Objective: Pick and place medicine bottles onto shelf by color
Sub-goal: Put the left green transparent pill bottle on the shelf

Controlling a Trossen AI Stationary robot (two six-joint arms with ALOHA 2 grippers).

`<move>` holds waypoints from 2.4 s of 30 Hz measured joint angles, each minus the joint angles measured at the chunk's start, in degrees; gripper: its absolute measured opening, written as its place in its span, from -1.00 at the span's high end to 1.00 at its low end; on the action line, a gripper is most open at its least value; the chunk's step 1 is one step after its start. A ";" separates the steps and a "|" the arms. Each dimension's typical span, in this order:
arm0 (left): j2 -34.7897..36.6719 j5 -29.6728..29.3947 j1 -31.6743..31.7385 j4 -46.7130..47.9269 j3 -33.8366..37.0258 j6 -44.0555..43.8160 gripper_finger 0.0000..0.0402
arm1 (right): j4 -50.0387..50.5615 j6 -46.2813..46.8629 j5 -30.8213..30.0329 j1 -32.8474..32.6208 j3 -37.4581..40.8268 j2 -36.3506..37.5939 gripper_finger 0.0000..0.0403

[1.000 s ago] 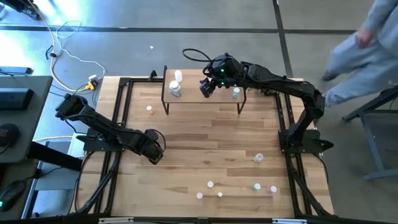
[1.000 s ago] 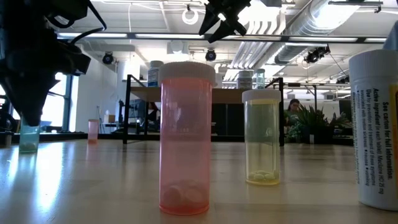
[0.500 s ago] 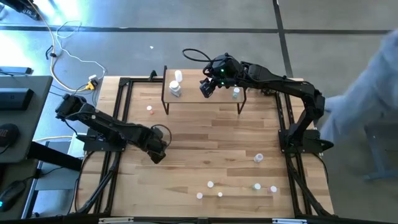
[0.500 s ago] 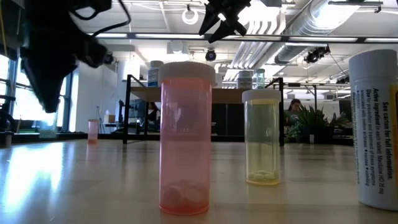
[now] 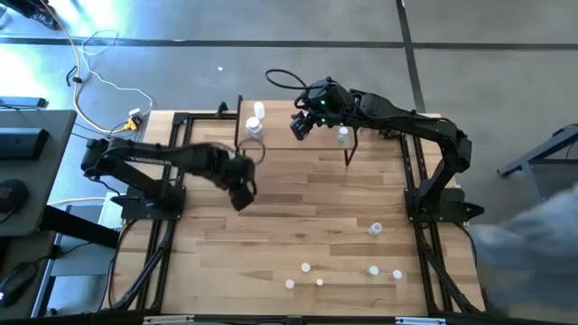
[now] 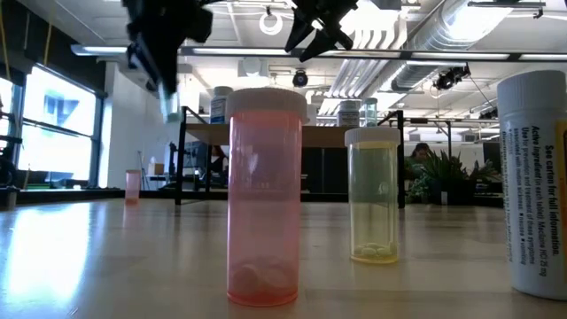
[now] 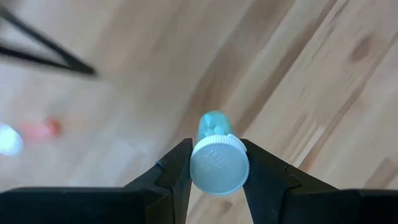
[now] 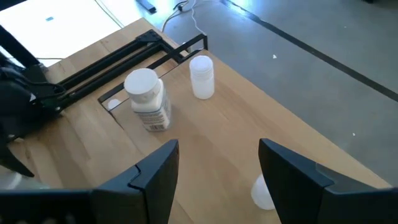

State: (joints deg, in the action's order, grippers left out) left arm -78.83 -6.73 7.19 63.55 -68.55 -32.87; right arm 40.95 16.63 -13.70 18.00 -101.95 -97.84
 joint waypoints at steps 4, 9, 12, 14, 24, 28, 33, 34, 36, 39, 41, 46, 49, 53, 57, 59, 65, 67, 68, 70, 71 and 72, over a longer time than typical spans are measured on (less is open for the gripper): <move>0.00 -0.20 4.42 2.42 -7.56 6.46 0.45 | -0.01 -0.05 -0.28 0.29 0.00 0.00 -0.06; 0.00 -3.53 9.63 4.23 -16.38 13.34 0.45 | -0.03 -0.08 -0.28 0.80 0.00 0.00 -0.06; 0.00 -7.02 13.03 4.20 -20.78 17.36 0.45 | -0.03 -0.12 -0.28 1.41 0.00 0.00 -0.06; 0.00 -9.05 15.50 4.09 -23.19 20.28 0.45 | -0.03 -0.12 -0.28 1.92 0.00 0.00 -0.06; -1.06 -11.88 30.51 2.62 -26.82 29.60 0.45 | -0.03 -0.16 -0.28 4.94 0.00 0.00 -0.06; -3.76 -8.94 35.18 2.64 -26.80 29.53 0.45 | -0.03 -0.60 -0.20 6.15 0.00 0.00 -0.06; -8.52 -6.69 37.34 2.66 -26.75 29.65 0.45 | -0.03 -0.66 0.31 7.55 0.00 0.00 -0.06; -9.29 -6.49 37.56 2.68 -26.86 29.64 0.45 | -0.03 -1.04 0.30 7.80 0.00 0.00 -0.06; -10.97 -5.98 38.25 2.62 -27.32 29.67 0.45 | -0.03 -1.62 0.33 8.20 0.00 0.00 -0.06; -13.37 -5.86 39.03 2.72 -28.24 30.52 0.45 | -0.03 -1.67 0.36 8.74 0.00 0.00 -0.06; -14.81 -5.54 39.13 2.68 -29.05 30.52 0.45 | -0.03 -1.67 0.36 9.06 0.00 0.00 -0.06; -17.72 -4.46 39.70 2.75 -29.70 30.56 0.45 | -0.03 -3.04 0.42 9.76 0.00 0.00 -0.06; -18.99 -3.04 39.86 2.92 -29.70 30.56 0.45 | -0.03 -3.61 0.42 10.14 0.00 0.00 -0.06; -19.64 -2.83 39.79 3.05 -29.70 30.54 0.45 | -0.03 -4.03 0.41 10.49 0.00 0.00 -0.06; -19.74 -2.53 39.83 3.53 -29.70 30.04 0.45 | -0.01 -4.10 0.40 10.54 0.00 0.00 -0.06; -19.74 -2.53 39.83 4.60 -29.70 29.72 0.45 | -0.01 -4.27 0.40 10.54 0.00 0.00 -0.06; -19.74 -2.28 39.83 6.25 -29.70 29.03 0.45 | -0.01 -4.27 0.41 10.54 0.00 0.00 -0.06; -19.74 -1.69 39.83 6.33 -29.70 29.01 0.45 | -0.01 -4.27 0.40 10.54 0.00 0.00 -0.06; -19.74 -0.94 39.83 6.63 -29.70 28.99 0.45 | -0.01 -4.25 0.40 10.54 0.00 0.00 -0.06; -19.74 -0.28 39.83 7.92 -29.70 28.99 0.45 | -0.01 -4.21 0.42 10.54 0.00 0.00 -0.06; -19.74 -0.18 39.83 8.36 -29.70 28.94 0.45 | -0.01 -4.22 0.40 10.54 0.00 0.00 -0.06; -19.74 -0.16 39.83 8.53 -29.70 28.55 0.45 | -0.01 -4.20 0.41 10.54 0.00 0.00 -0.06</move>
State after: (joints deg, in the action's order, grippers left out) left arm -98.56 -6.89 47.03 72.09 -98.26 -4.31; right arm 40.95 12.43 -13.29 28.53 -101.95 -97.84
